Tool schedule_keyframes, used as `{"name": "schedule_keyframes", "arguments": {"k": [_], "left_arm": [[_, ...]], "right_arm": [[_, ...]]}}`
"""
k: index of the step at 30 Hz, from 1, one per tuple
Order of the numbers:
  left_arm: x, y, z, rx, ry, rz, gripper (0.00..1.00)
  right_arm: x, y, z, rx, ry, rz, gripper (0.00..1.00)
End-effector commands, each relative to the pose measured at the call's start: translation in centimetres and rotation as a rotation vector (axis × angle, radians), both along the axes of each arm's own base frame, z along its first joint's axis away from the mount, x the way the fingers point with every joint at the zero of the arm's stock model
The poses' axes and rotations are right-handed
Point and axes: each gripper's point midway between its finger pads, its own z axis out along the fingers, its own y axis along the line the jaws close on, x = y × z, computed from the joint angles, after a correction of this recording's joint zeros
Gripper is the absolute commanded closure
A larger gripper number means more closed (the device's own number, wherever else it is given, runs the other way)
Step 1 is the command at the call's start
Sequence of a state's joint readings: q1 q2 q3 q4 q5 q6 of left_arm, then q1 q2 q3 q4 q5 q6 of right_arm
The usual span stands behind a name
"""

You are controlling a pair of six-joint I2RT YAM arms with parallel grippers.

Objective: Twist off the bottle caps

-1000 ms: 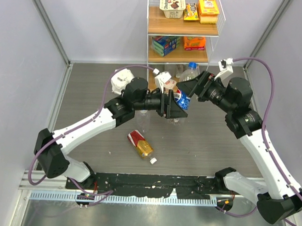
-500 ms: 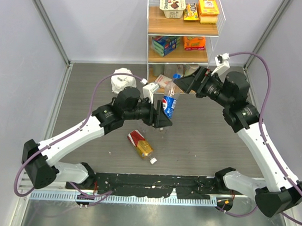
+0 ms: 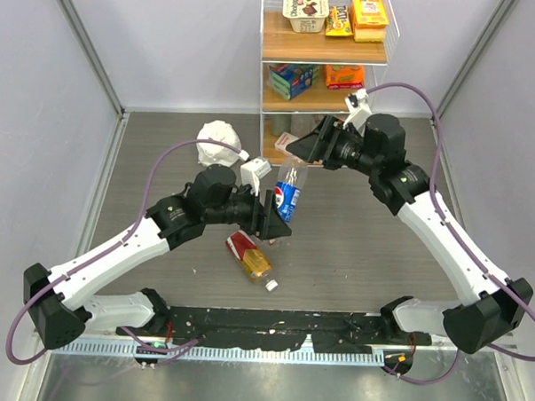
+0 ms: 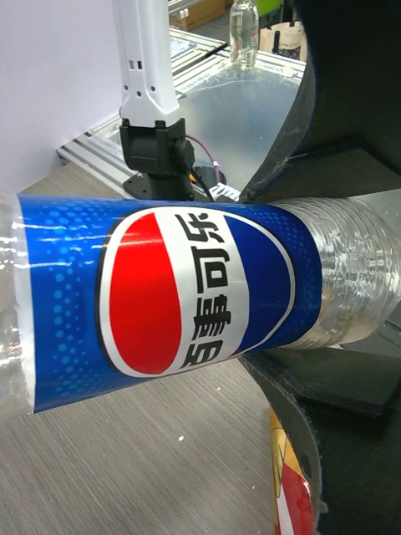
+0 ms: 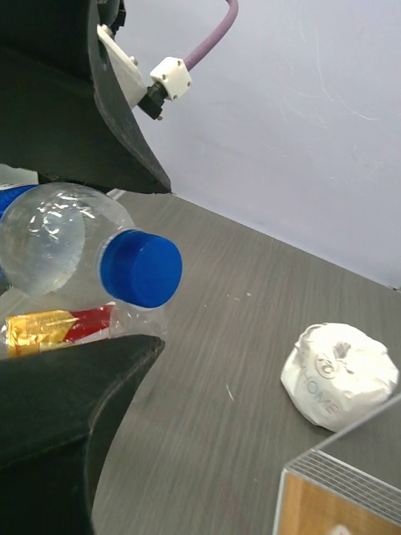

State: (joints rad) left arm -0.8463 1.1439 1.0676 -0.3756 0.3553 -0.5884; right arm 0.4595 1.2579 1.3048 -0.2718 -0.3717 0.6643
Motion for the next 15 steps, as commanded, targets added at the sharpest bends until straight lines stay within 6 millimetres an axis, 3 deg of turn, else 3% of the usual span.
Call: {"name": "schedule_keyframes", "arguments": {"k": [1, 7, 15], "left_arm": [[-0.23, 0.24, 0.48, -0.001, -0.039, -0.012, 0.54], [-0.19, 0.56, 0.37, 0.016, -0.056, -0.006, 0.54], [-0.06, 1.05, 0.01, 0.048, -0.076, -0.005, 0.53]], "right_arm": [[-0.01, 1.04, 2.0, 0.041, -0.021, 0.027, 0.36], [-0.03, 1.01, 2.24, 0.077, -0.021, 0.014, 0.53], [0.24, 1.26, 1.92, 0.086, -0.004, 0.014, 0.47]]}}
